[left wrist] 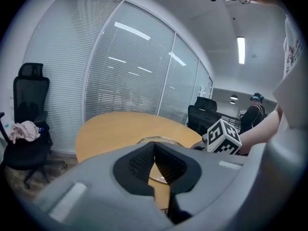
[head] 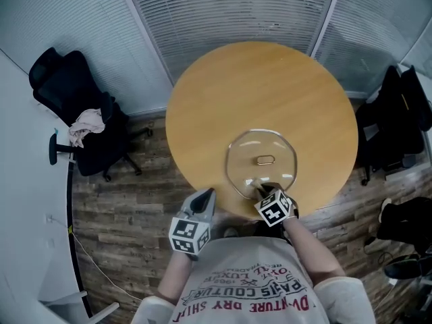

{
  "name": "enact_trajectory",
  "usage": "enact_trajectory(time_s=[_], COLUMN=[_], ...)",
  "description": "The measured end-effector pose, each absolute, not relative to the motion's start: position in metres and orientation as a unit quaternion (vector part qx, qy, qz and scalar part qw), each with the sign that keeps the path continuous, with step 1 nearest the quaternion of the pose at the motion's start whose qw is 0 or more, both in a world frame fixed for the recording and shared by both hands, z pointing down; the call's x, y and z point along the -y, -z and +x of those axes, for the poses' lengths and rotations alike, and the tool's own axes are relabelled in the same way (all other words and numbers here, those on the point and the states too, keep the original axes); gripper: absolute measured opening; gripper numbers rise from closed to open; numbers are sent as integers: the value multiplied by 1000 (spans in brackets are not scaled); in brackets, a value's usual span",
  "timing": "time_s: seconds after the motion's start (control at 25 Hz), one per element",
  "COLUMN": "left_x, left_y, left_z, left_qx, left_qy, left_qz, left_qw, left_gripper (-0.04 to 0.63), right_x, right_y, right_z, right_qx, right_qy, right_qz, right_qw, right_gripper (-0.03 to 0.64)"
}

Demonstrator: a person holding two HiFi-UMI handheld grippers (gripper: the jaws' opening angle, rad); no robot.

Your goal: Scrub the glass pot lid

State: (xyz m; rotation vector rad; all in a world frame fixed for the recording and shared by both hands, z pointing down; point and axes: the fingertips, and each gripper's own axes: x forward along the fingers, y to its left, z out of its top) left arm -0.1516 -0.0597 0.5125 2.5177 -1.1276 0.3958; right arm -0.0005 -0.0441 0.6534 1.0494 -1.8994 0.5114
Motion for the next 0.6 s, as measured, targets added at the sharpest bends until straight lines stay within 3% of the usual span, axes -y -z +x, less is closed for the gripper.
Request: enact_trajectory(time_s=[0.6], left_x=[90], left_y=[-492], left_z=[-97], left_qx=[391], left_qy=[-135], left_qz=[897], left_qw=[154], left_gripper=[8], right_x=[81], right_y=[-524], right_z=[92], right_qx=[773], right_qy=[-130], right_qz=[582], right_qw=[217], right_gripper=[54])
